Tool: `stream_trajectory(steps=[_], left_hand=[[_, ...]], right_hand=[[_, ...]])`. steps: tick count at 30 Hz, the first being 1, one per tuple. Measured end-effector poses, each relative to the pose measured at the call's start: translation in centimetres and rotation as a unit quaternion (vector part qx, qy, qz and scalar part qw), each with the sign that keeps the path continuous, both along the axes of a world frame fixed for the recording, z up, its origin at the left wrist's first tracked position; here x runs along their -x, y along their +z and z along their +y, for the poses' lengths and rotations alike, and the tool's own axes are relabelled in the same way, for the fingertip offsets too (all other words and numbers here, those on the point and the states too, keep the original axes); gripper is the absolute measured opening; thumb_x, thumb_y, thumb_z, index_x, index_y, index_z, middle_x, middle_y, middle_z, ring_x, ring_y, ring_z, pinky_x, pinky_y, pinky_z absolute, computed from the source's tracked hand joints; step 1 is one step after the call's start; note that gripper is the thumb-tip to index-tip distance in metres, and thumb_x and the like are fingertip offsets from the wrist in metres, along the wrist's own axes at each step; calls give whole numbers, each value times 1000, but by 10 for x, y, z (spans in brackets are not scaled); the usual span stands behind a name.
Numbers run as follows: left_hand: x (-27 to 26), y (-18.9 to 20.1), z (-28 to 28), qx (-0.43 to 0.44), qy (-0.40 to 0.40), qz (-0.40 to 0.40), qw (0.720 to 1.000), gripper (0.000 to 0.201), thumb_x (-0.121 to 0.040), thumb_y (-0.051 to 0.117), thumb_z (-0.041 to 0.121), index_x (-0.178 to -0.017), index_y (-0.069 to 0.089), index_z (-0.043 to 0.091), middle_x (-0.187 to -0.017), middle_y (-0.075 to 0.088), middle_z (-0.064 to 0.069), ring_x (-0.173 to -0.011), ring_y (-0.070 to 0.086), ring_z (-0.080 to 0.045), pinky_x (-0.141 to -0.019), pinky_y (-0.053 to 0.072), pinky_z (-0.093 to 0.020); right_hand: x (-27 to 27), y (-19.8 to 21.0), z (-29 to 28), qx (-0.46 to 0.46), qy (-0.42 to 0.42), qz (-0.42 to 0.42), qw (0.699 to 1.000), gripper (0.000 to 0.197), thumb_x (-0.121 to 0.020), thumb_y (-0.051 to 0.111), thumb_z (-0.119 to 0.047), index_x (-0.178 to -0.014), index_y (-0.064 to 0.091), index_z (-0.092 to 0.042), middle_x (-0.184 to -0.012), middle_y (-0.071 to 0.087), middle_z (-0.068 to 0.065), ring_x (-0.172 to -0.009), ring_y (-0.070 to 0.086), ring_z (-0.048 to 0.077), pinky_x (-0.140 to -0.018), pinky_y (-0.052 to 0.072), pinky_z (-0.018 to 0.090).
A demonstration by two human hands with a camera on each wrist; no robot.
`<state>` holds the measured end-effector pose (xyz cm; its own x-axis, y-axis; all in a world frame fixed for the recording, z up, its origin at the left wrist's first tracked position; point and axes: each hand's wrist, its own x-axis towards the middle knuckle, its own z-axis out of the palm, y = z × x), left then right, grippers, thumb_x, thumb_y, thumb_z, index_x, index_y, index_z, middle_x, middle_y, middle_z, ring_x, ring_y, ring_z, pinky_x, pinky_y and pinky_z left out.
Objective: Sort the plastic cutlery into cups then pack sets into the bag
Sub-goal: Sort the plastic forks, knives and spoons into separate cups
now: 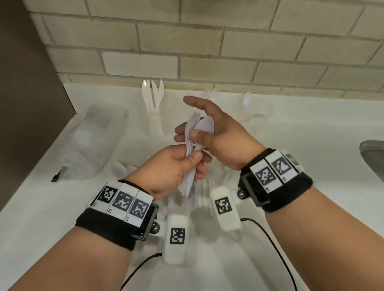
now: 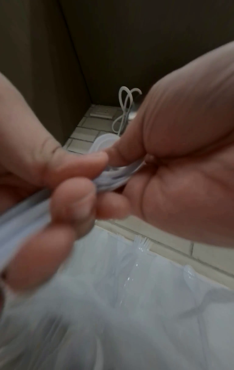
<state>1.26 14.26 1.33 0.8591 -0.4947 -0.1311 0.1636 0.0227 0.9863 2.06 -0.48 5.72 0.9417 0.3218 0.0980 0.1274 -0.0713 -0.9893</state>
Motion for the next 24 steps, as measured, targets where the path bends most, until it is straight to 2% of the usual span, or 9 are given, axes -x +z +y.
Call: stream_trajectory(steps=[2, 5, 7, 10, 12, 15, 17, 20, 24], left_hand=[[5, 0, -3, -19, -48, 17, 999, 25, -98, 42, 21, -91, 63, 11, -73, 61, -3, -73, 65, -17, -72, 56, -32], [8, 1, -7, -17, -92, 27, 995, 27, -97, 39, 23, -94, 61, 8, -70, 56, -2, -63, 58, -15, -63, 51, -31], [8, 2, -9, -15, -105, 30, 994, 30, -98, 37, 23, -95, 61, 5, -72, 54, -3, -60, 52, -13, -59, 47, -28], [9, 3, -16, -10, -109, 24, 994, 32, -92, 43, 30, -97, 62, 4, -70, 53, -2, -59, 50, -13, -56, 46, -25], [8, 1, -22, -26, -82, 3, 996, 28, -94, 45, 29, -99, 62, 8, -73, 56, -2, -64, 56, -15, -63, 50, -27], [2, -7, -22, -84, -35, -52, 995, 25, -95, 50, 34, -108, 60, 15, -96, 67, -5, -93, 68, -22, -88, 53, -38], [-3, -12, -16, -106, 2, -64, 992, 23, -93, 54, 35, -110, 59, 20, -108, 66, -6, -104, 66, -24, -95, 51, -44], [-10, -13, -1, -170, 92, -99, 976, 11, -94, 55, 27, -104, 60, 28, -104, 65, 3, -103, 65, -17, -94, 50, -38], [-14, -12, 14, -360, 154, -147, 908, 41, -85, 67, 31, -122, 54, 20, -105, 57, 5, -99, 57, -16, -83, 43, -27]], right_hand=[[5, -3, -3, -68, 3, -5, 998, 57, -90, 46, 8, -130, 44, -33, -100, 63, 9, -94, 67, 23, -84, 53, 43], [9, -6, -11, -133, 49, 7, 990, 60, -81, 50, 7, -129, 47, -28, -104, 56, 9, -94, 59, 24, -92, 46, 45], [12, -6, -17, -92, 64, -1, 994, 50, -81, 54, 5, -123, 53, -24, -107, 56, 8, -99, 60, 22, -93, 48, 43], [11, -5, -22, 11, 6, -35, 999, 29, -86, 52, 4, -99, 63, -20, -92, 61, 1, -89, 63, 20, -85, 53, 37], [10, -5, -25, 34, -31, -41, 998, 29, -89, 48, 8, -89, 61, -17, -82, 61, 0, -84, 63, 20, -78, 54, 36], [7, 0, -34, 33, -76, -54, 995, 31, -89, 45, 13, -83, 58, -14, -80, 58, 0, -79, 61, 18, -72, 54, 30], [-1, 10, -48, 26, -136, -81, 987, 33, -88, 44, 16, -81, 57, -14, -80, 57, 1, -75, 60, 16, -73, 55, 29], [-23, 30, -76, 37, -258, -155, 953, 37, -82, 41, 17, -79, 55, -18, -79, 56, 3, -68, 57, 15, -71, 52, 30], [-63, 49, -105, 77, -402, -256, 876, 48, -67, 27, 8, -76, 50, -34, -84, 54, 6, -66, 48, 12, -68, 43, 23]])
